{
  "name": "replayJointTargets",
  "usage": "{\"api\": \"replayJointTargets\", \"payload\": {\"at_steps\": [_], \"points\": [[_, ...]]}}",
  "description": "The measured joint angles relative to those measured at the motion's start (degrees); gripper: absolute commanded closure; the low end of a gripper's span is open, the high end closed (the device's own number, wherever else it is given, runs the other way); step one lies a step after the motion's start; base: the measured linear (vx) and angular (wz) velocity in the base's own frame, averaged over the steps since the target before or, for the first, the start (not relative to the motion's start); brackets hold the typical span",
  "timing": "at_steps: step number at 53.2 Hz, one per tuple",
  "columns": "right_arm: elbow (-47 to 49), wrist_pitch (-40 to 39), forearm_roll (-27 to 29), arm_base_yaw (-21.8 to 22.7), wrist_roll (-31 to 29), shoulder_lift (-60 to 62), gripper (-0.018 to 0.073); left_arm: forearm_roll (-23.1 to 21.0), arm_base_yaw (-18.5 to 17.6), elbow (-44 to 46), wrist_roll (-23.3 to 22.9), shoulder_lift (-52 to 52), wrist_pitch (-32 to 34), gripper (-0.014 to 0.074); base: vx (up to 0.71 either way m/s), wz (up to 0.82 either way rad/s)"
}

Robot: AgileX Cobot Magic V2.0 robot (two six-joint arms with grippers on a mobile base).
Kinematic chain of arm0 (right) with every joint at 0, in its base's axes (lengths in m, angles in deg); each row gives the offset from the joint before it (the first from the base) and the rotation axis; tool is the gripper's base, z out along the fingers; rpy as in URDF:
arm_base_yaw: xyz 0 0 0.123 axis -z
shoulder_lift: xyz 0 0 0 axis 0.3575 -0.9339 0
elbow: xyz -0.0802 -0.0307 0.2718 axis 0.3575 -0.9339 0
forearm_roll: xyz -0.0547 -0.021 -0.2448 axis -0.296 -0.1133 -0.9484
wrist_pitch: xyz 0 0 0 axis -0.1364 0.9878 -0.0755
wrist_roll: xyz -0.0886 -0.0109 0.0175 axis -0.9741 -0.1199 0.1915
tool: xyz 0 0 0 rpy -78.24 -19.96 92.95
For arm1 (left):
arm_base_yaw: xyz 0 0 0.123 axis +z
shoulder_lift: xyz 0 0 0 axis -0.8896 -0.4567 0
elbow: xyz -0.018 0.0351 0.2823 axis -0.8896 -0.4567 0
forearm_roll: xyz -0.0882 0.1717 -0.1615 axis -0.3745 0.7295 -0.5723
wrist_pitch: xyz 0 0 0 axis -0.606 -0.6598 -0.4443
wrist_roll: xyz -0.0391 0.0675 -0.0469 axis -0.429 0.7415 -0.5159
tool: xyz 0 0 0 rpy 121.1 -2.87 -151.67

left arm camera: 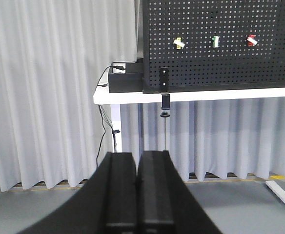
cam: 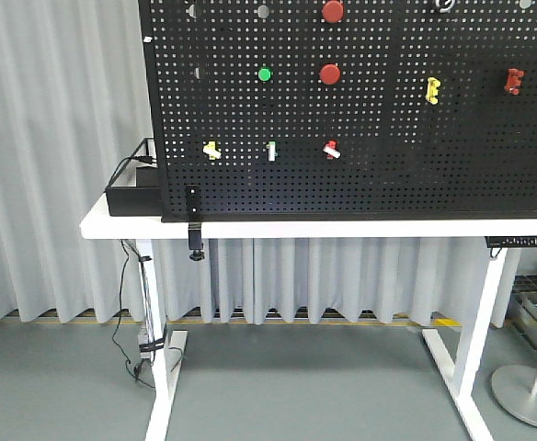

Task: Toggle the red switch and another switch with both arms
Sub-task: 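Drive the base forward toward the black pegboard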

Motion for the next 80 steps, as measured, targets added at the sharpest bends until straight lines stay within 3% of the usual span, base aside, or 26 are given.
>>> {"api": "replayJointTargets", "payload": {"at_steps": [80], "points": [[0.00,0.05,0.00,0.00,0.00,0.00,0.0566,0.00,0.00,0.00,0.00,0.00,0.00,0.0594,0.09,-0.02]]}}
